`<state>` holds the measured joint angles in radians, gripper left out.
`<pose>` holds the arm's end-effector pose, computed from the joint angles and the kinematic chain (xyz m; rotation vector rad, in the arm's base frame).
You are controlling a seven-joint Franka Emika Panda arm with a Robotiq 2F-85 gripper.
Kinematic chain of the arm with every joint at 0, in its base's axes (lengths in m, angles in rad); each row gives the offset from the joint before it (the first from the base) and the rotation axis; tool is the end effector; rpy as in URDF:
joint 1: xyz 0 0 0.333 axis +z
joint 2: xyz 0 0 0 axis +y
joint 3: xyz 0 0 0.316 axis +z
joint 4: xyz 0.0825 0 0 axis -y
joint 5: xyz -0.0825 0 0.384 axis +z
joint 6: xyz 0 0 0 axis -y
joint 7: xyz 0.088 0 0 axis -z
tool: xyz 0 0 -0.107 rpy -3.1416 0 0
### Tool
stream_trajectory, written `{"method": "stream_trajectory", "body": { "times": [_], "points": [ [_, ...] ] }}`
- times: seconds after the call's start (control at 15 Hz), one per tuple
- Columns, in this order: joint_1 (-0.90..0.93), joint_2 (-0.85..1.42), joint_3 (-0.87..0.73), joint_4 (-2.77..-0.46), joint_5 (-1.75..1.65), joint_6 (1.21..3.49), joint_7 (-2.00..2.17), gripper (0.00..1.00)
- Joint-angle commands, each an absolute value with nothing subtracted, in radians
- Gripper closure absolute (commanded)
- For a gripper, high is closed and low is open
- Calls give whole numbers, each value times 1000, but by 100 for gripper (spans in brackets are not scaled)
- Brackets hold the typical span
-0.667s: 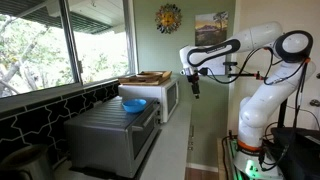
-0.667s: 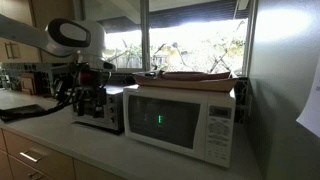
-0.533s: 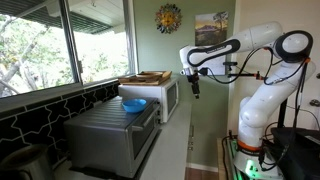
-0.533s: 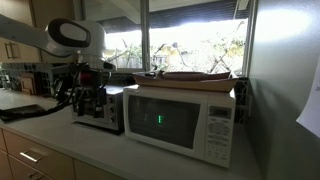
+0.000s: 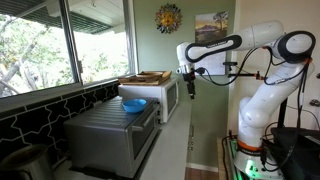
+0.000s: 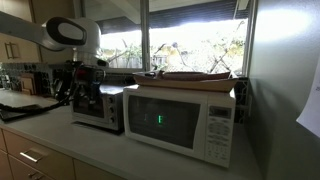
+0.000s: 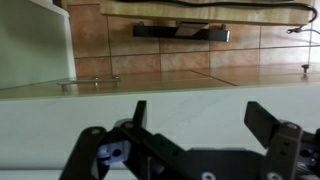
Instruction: Open the toaster oven then put the blue bowl inside the oven.
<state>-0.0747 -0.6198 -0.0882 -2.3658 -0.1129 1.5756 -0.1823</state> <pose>0.3382 -0.0723 0.5312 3.0956 0.0781 -0.2786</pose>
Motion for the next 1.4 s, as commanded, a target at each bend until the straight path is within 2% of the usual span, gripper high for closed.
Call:
{"method": "stream_trajectory", "body": {
  "times": [0.0,0.33,0.4,0.73,1.33],
  "points": [
    [-16,-620,-7,-2300,78,1475,17,0],
    [2,-621,104,-2288,347,1565,303,0],
    [1,-620,81,-2280,279,1531,212,0],
    [1,-619,107,-2279,326,1549,283,0],
    [-41,-613,196,-2381,455,1942,688,0]
  ]
}}
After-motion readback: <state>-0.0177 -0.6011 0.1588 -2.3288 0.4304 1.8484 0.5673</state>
